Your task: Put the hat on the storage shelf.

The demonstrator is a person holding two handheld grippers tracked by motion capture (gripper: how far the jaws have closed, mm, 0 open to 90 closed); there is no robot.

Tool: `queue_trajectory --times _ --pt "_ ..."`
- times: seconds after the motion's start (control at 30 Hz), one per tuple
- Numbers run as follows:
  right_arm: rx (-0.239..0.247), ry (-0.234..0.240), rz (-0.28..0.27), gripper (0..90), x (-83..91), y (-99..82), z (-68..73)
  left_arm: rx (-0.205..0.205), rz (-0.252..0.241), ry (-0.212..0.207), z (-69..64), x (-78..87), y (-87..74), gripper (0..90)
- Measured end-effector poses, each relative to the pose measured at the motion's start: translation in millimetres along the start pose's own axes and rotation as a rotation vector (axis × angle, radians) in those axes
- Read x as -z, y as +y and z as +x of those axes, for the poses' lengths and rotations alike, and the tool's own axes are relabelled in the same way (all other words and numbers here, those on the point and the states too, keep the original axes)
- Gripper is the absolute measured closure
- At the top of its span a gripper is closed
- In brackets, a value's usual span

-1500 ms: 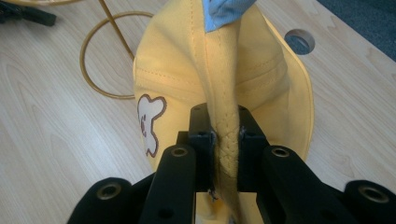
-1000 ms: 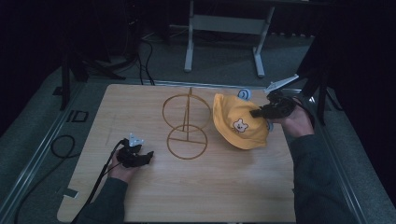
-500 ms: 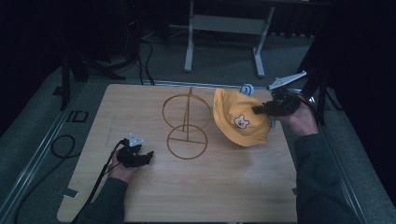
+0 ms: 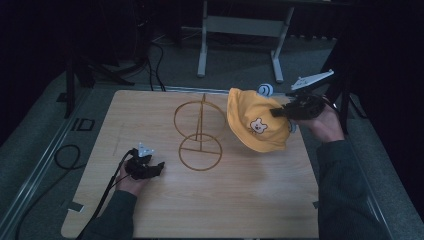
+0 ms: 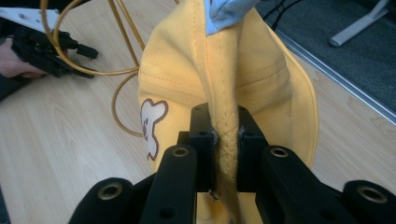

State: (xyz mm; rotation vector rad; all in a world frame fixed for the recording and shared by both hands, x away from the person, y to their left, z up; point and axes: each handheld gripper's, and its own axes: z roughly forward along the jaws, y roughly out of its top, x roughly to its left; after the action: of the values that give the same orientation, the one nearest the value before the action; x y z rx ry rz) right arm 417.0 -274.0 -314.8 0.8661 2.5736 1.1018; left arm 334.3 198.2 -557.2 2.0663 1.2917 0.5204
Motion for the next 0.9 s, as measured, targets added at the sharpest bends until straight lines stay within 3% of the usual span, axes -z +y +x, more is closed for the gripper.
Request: queue_trajectory --times 0.9 --pt "0.045 0.025 -0.069 81.6 10.3 24.2 13.8 0.0 0.001 -0.001 0.1 0.1 0.1 39.4"
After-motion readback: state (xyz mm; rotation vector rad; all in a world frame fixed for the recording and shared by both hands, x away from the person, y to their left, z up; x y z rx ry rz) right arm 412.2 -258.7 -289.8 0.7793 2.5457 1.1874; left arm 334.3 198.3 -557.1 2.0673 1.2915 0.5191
